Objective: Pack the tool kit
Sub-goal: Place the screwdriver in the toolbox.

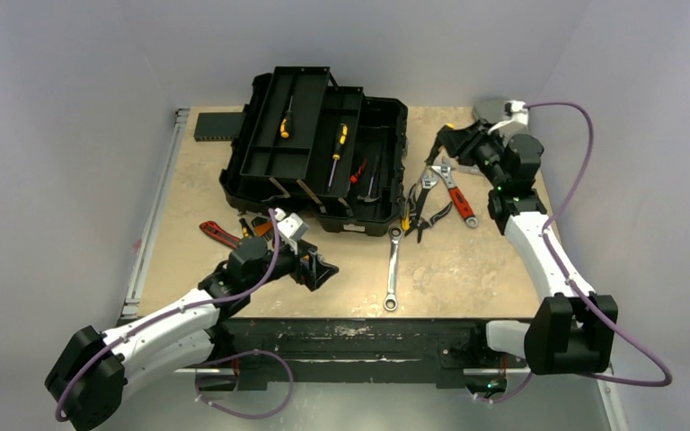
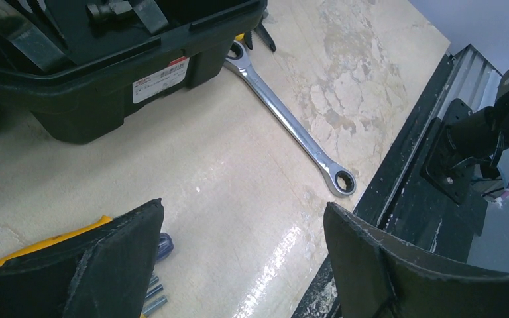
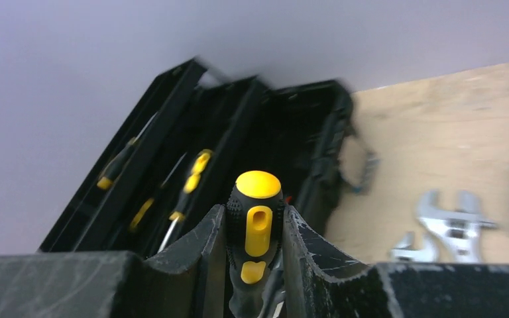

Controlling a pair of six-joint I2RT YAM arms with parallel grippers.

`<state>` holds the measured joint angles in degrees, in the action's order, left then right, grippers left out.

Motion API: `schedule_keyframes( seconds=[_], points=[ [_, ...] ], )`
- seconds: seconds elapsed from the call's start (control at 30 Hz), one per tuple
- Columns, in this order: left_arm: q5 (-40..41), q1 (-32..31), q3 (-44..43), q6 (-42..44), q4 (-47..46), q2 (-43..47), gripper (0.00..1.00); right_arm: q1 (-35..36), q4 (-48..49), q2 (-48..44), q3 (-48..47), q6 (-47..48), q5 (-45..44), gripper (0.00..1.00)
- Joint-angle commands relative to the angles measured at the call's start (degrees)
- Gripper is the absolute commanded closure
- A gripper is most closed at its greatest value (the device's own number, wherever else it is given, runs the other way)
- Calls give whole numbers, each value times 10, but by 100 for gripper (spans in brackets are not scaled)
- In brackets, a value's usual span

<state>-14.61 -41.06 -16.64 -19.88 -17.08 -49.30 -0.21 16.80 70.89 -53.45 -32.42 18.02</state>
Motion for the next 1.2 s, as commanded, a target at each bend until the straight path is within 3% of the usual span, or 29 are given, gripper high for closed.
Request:
schedule_keyframes(
  seconds=[0.0, 0.33, 0.53, 0.83, 1.17],
  points=[
    [-10, -3, -21, 10, -31, 12, 12, 59, 40, -18, -8, 24, 100, 100],
    [22, -3, -12, 21, -16, 48, 11, 189, 103, 22, -30, -70, -8, 100],
    [90, -3, 7, 30, 10, 112, 11, 254, 86, 106, -112, -100, -109, 100],
    [200, -3, 31, 24, 33, 190, 11, 282, 28, 287, -293, -136, -208, 100],
    [201, -4, 26, 29, 40, 189, 11, 288, 11, 439, -429, -139, -189, 100]
  ],
)
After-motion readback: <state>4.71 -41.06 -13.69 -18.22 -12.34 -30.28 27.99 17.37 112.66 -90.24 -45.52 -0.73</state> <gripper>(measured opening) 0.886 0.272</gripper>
